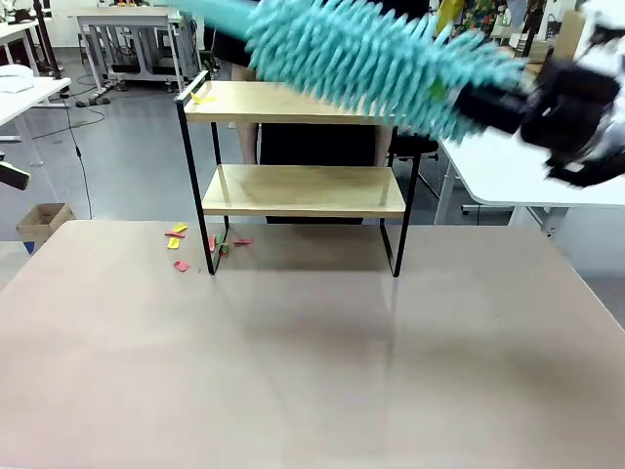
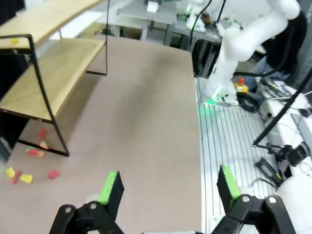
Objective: Clean the shelf.
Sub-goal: Hand the Duster back to the human.
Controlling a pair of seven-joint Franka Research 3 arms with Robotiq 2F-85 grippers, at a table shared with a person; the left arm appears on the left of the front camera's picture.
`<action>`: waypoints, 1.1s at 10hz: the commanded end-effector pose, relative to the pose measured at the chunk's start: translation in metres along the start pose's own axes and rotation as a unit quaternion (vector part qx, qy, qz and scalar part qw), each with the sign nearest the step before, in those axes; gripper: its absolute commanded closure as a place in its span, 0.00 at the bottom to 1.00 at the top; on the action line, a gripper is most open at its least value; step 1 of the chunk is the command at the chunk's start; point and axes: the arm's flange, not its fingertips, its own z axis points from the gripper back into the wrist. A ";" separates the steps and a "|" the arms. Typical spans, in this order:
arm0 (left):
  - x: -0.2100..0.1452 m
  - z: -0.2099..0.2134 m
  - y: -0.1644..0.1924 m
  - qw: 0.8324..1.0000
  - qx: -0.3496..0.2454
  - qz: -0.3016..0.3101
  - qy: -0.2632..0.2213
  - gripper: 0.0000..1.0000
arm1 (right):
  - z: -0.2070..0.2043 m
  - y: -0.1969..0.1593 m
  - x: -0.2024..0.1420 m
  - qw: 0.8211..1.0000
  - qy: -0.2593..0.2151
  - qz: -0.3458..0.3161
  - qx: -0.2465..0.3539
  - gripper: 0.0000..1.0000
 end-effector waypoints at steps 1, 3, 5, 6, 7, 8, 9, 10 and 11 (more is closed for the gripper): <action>0.002 0.001 -0.002 1.000 0.000 0.000 -0.006 0.00 | 0.018 -0.013 0.023 0.992 0.005 0.027 -0.123 0.84; 0.002 0.001 -0.002 1.000 0.000 0.000 -0.006 0.00 | 0.078 -0.030 0.042 0.964 0.002 0.055 -0.262 0.84; 0.002 0.001 -0.002 1.000 0.000 0.000 -0.006 0.00 | 0.133 -0.040 0.042 0.926 0.010 0.060 -0.374 0.84; 0.002 0.001 -0.002 1.000 0.000 0.000 -0.006 0.00 | 0.159 -0.044 0.036 0.904 0.020 0.059 -0.424 0.84; 0.002 0.001 -0.002 1.000 0.000 0.000 -0.006 0.00 | 0.175 -0.046 0.029 0.887 0.029 0.059 -0.456 0.84; 0.002 0.001 -0.002 1.000 0.000 0.000 -0.006 0.00 | 0.187 -0.048 0.020 0.876 0.037 0.057 -0.477 0.84; 0.002 0.001 -0.002 1.000 0.000 0.000 -0.006 0.00 | 0.194 -0.049 0.007 0.867 0.051 0.054 -0.493 0.84; 0.002 0.001 -0.002 1.000 0.000 0.000 -0.006 0.00 | 0.201 -0.048 -0.012 0.859 0.067 0.046 -0.506 0.84; 0.002 0.001 -0.002 1.000 0.000 0.000 -0.006 0.00 | 0.204 -0.045 -0.030 0.855 0.078 0.044 -0.511 0.84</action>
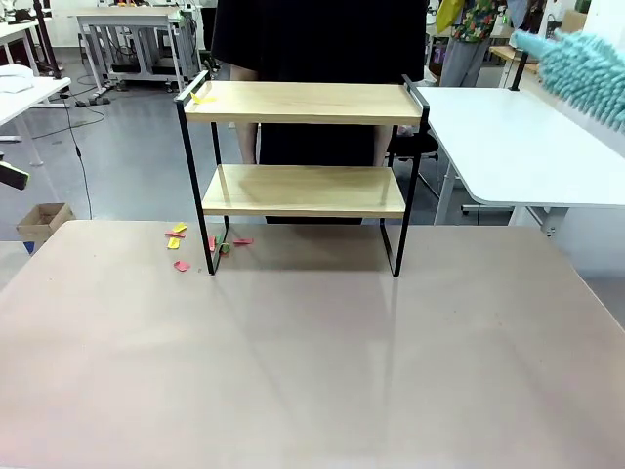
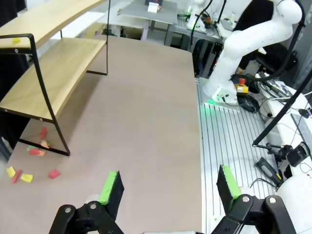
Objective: Clean the shelf.
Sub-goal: Hand the Duster back to the human.
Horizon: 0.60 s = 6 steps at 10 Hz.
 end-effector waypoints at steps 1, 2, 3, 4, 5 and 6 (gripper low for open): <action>0.002 0.001 -0.002 1.000 -0.001 -0.001 -0.006 0.00 | 0.010 0.017 -0.047 1.000 0.006 0.017 -0.020 0.84; 0.002 0.001 -0.002 1.000 -0.001 -0.001 -0.006 0.00 | 0.013 0.021 -0.063 1.000 0.016 0.012 -0.016 0.84; 0.002 0.001 -0.002 1.000 -0.001 -0.001 -0.006 0.00 | 0.016 0.024 -0.076 0.999 0.026 0.010 -0.017 0.84; 0.002 0.001 -0.002 1.000 -0.001 -0.001 -0.006 0.00 | 0.018 0.026 -0.083 0.999 0.030 0.010 -0.015 0.84; 0.002 0.001 -0.002 1.000 -0.001 -0.001 -0.006 0.00 | 0.016 0.027 -0.086 0.999 0.030 0.021 -0.010 0.84; 0.002 0.001 -0.002 1.000 -0.001 -0.001 -0.006 0.00 | -0.022 0.001 -0.050 0.999 0.042 -0.011 0.001 0.84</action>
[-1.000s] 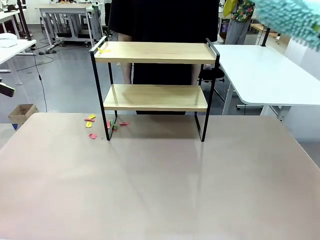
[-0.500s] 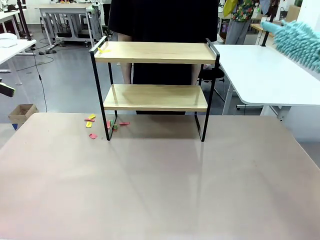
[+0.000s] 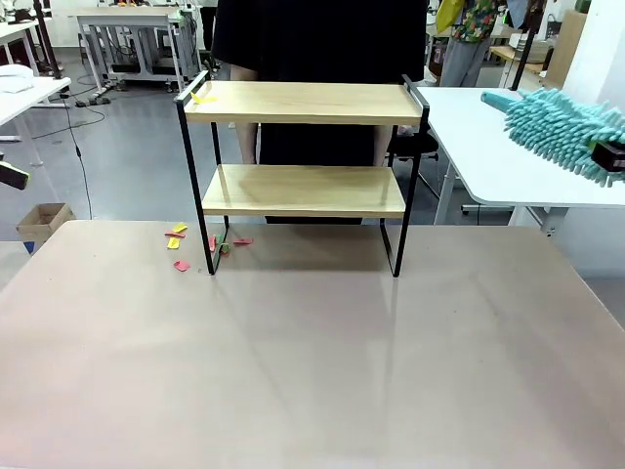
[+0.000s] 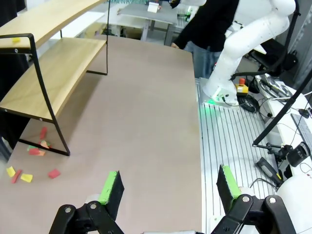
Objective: Clean the shelf.
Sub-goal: Hand the Duster back to the human.
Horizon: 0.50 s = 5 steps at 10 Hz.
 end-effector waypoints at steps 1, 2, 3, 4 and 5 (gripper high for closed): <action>0.002 0.001 -0.002 1.000 -0.001 -0.001 -0.006 0.00 | 0.003 0.001 0.007 1.000 -0.006 -0.001 -0.003 0.84; 0.002 0.001 -0.002 1.000 -0.001 -0.001 -0.006 0.00 | 0.003 0.001 0.007 1.000 -0.006 -0.001 -0.003 0.84; 0.002 0.001 -0.002 1.000 -0.001 -0.001 -0.006 0.00 | 0.003 0.001 0.007 1.000 -0.006 -0.001 -0.003 0.84; 0.002 0.001 -0.002 1.000 -0.001 -0.001 -0.006 0.00 | 0.003 0.001 0.007 1.000 -0.006 -0.001 -0.003 0.84; 0.002 0.001 -0.002 1.000 -0.001 -0.001 -0.006 0.00 | 0.003 0.001 0.007 1.000 -0.006 -0.001 -0.003 0.84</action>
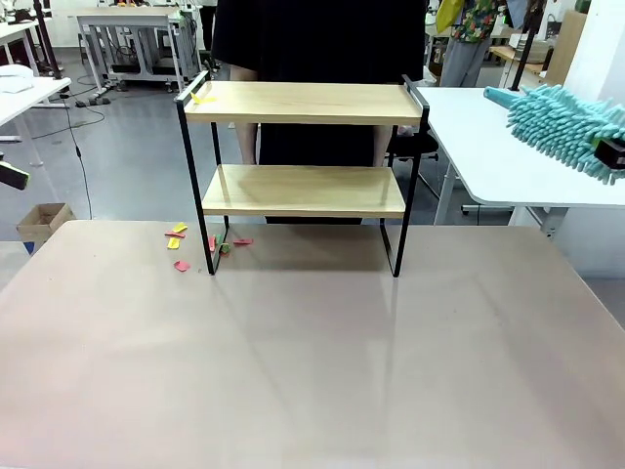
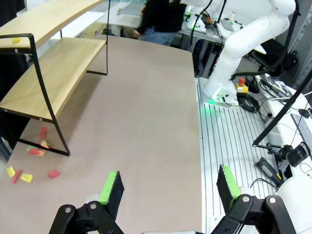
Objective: Clean the shelf.
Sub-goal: Hand the Duster back to the human.
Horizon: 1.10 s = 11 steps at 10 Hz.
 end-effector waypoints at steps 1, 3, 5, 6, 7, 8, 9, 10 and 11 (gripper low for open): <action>0.002 0.001 -0.002 1.000 -0.001 -0.001 -0.006 0.00 | 0.001 0.001 0.003 1.000 0.000 0.002 -0.003 0.84; 0.002 0.001 -0.002 1.000 -0.001 -0.001 -0.006 0.00 | 0.001 0.001 0.003 1.000 0.000 0.002 -0.003 0.84; 0.002 0.001 -0.002 1.000 -0.001 -0.001 -0.006 0.00 | 0.001 0.001 0.003 1.000 0.000 0.002 -0.003 0.84; 0.002 0.001 -0.002 1.000 -0.001 -0.001 -0.006 0.00 | 0.001 0.001 0.003 1.000 0.000 0.002 -0.003 0.84; 0.002 0.001 -0.002 1.000 -0.001 -0.001 -0.006 0.00 | 0.001 0.001 0.003 1.000 0.000 0.002 -0.003 0.84; 0.002 0.001 -0.002 1.000 -0.001 -0.001 -0.006 0.00 | 0.001 0.001 0.003 1.000 0.000 0.002 -0.003 0.84; 0.002 0.001 -0.002 1.000 -0.001 -0.001 -0.006 0.00 | 0.001 0.001 0.003 1.000 0.000 0.002 -0.003 0.84; 0.002 0.001 -0.002 1.000 -0.001 -0.001 -0.006 0.00 | 0.001 0.001 0.003 1.000 0.000 0.002 -0.003 0.84; 0.002 0.001 -0.002 1.000 -0.001 -0.001 -0.006 0.00 | 0.001 0.001 0.003 1.000 0.000 0.002 -0.003 0.84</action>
